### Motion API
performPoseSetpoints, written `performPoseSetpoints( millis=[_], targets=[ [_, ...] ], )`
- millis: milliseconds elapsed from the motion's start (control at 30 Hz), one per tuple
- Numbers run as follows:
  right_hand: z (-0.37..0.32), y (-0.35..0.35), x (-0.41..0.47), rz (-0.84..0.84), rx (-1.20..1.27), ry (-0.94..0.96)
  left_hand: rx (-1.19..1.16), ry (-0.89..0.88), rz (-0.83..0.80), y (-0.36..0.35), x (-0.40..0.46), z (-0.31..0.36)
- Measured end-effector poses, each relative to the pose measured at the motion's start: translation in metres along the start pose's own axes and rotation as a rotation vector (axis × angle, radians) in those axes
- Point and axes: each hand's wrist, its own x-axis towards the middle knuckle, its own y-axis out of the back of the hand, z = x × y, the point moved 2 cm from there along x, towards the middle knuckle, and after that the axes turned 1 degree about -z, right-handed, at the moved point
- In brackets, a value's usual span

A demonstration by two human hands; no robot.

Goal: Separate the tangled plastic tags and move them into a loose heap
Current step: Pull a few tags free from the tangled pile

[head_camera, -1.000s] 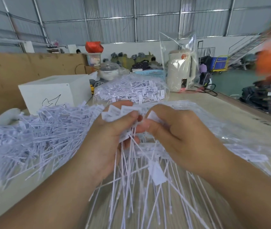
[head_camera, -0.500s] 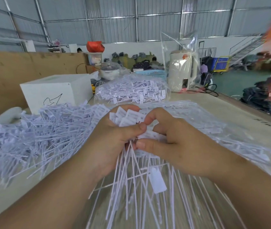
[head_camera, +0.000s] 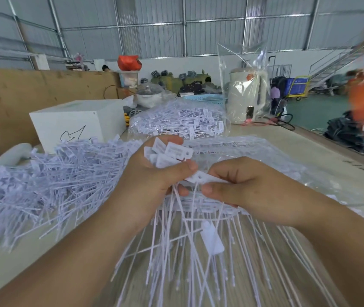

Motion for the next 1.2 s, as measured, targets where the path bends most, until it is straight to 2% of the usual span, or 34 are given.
performPoseSetpoints(
  millis=[100, 267, 467, 533, 600, 667, 767, 833, 1033, 1200],
  targets=[
    [0.003, -0.003, 0.002, 0.048, 0.012, 0.009, -0.02, 0.007, 0.023, -0.004, -0.001, -0.003],
    [0.005, -0.011, 0.005, 0.295, -0.002, 0.027, -0.188, 0.057, 0.124, -0.008, -0.001, -0.003],
    [-0.005, -0.025, 0.004, 0.559, -0.111, 0.176, -0.414, 0.234, 0.122, -0.013, -0.003, -0.001],
    [-0.006, -0.018, 0.002, 0.708, -0.004, 0.173, -0.495, 0.269, 0.183, -0.001, 0.002, -0.002],
    [-0.002, -0.004, -0.001, 0.776, 0.117, 0.16, -0.455, 0.251, 0.276, 0.016, 0.007, 0.001],
    [0.002, 0.002, -0.001, 0.66, 0.115, 0.133, -0.361, 0.239, 0.27, 0.021, 0.009, 0.002],
    [0.005, -0.008, 0.003, 0.362, 0.107, 0.147, -0.197, 0.185, 0.112, 0.006, 0.004, -0.001],
    [0.004, -0.016, 0.005, 0.239, 0.135, 0.12, -0.154, 0.125, 0.035, -0.005, -0.001, -0.003],
    [0.008, -0.015, 0.006, 0.196, 0.063, 0.055, -0.035, 0.042, -0.047, -0.011, -0.005, -0.002],
    [0.007, -0.012, 0.004, 0.135, -0.113, 0.053, -0.018, 0.1, 0.029, -0.011, -0.005, -0.006]
  ],
)
